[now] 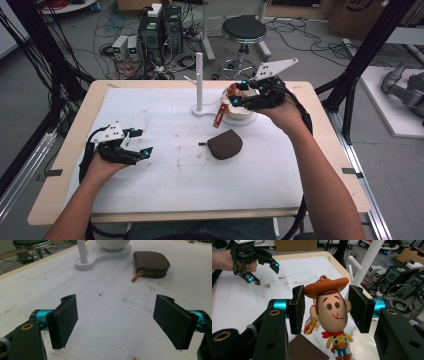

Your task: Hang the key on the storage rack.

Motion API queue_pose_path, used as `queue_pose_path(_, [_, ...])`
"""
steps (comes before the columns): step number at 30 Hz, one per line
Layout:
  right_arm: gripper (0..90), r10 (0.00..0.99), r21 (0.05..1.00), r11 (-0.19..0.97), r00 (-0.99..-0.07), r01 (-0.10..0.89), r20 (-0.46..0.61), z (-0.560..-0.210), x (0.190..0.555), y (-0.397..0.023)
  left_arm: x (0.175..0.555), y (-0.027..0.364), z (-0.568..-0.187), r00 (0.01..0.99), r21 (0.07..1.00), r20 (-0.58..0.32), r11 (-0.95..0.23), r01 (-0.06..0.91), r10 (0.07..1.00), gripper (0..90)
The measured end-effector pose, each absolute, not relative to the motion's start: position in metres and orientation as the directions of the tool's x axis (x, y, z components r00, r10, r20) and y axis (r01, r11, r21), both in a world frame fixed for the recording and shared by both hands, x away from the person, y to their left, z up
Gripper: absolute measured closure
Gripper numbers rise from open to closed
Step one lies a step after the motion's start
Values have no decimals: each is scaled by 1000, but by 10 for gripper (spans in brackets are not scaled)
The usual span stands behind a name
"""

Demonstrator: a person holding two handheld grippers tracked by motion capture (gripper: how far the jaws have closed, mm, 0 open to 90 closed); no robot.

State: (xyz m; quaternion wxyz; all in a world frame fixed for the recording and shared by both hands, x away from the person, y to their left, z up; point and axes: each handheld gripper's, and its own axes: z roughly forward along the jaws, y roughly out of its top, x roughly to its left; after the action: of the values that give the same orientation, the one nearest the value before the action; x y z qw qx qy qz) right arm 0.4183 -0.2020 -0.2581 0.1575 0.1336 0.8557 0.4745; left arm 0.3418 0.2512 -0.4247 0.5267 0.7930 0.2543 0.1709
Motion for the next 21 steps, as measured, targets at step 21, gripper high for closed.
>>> queue_pose_path(21, [501,339,847,529,-927,45,-162,-240,447,-157,319,278,-425,768,923,6,-300,243,641,198])
